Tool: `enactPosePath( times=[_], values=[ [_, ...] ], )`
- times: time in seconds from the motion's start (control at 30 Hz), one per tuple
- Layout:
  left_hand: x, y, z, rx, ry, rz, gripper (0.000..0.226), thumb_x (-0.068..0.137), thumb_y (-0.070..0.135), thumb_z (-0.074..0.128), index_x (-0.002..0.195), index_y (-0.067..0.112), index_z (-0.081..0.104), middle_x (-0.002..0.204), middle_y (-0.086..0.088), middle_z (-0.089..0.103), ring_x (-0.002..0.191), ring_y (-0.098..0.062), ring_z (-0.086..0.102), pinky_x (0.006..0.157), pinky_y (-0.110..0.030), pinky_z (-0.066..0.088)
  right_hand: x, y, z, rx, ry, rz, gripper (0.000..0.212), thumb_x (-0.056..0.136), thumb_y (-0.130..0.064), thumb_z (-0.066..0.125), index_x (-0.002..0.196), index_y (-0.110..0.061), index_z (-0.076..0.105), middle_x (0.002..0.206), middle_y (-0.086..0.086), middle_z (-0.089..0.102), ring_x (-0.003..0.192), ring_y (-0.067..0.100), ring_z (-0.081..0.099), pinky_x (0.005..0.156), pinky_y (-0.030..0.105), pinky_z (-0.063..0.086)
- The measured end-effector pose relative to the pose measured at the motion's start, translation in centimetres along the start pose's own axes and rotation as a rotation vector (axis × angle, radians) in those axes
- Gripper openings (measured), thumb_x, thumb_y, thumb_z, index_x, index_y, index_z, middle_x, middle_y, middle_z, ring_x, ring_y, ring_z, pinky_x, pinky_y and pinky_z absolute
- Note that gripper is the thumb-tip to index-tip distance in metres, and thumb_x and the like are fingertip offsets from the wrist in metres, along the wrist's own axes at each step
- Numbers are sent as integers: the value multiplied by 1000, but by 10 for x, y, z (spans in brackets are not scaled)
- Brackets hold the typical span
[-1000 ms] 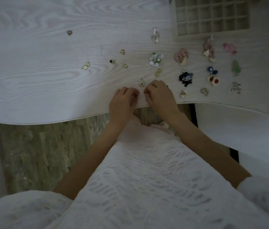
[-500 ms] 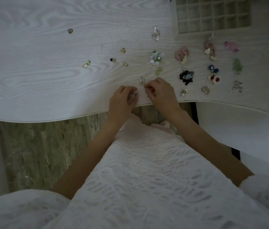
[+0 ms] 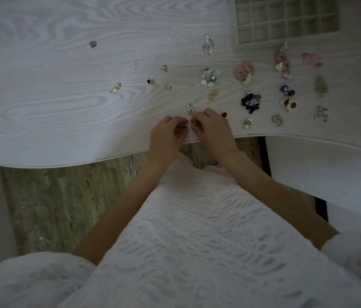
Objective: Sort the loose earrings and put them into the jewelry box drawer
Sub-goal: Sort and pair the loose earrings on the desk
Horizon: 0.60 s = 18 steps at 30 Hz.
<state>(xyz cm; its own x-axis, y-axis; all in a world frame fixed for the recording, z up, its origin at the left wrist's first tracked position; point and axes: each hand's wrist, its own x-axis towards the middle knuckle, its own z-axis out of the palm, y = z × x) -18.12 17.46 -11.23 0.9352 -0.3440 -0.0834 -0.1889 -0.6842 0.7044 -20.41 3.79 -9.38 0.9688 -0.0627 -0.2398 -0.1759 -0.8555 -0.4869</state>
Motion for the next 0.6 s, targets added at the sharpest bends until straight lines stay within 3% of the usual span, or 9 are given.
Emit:
enactPosePath(
  times=[0.2, 0.27, 0.43, 0.6],
  values=[
    [3, 12, 6, -67, -21, -17, 25, 76, 10, 68, 101, 10, 69, 91, -9, 70, 79, -22, 67, 74, -34, 54, -4, 3, -2, 148, 15, 109, 19, 85, -12, 62, 104, -8, 61, 101, 12, 62, 92, 25, 57, 75, 30, 38],
    [2, 17, 7, -123, -20, -27, 28, 76, 8, 68, 104, 7, 68, 93, -11, 71, 81, -22, 67, 77, -31, 54, -4, 6, -2, 147, 25, 124, 19, 84, -11, 62, 103, -7, 61, 101, 12, 62, 93, 25, 57, 77, 31, 39],
    [1, 18, 6, -170, -77, -33, 34, 78, 1, 63, 112, 5, 64, 102, -13, 69, 88, -24, 67, 80, -40, 56, -3, 9, -6, 130, 42, 103, 21, 81, -5, 62, 102, -7, 60, 100, 11, 61, 90, 26, 59, 78, 40, 48],
    [1, 4, -21, -28, -4, 96, 23, 85, 14, 59, 106, 10, 66, 98, -6, 67, 87, -22, 60, 70, -31, 53, 3, 1, -23, 67, 88, -28, 19, 86, -9, 58, 105, -6, 60, 101, 13, 58, 80, 25, 59, 69, 32, 43]
  ],
)
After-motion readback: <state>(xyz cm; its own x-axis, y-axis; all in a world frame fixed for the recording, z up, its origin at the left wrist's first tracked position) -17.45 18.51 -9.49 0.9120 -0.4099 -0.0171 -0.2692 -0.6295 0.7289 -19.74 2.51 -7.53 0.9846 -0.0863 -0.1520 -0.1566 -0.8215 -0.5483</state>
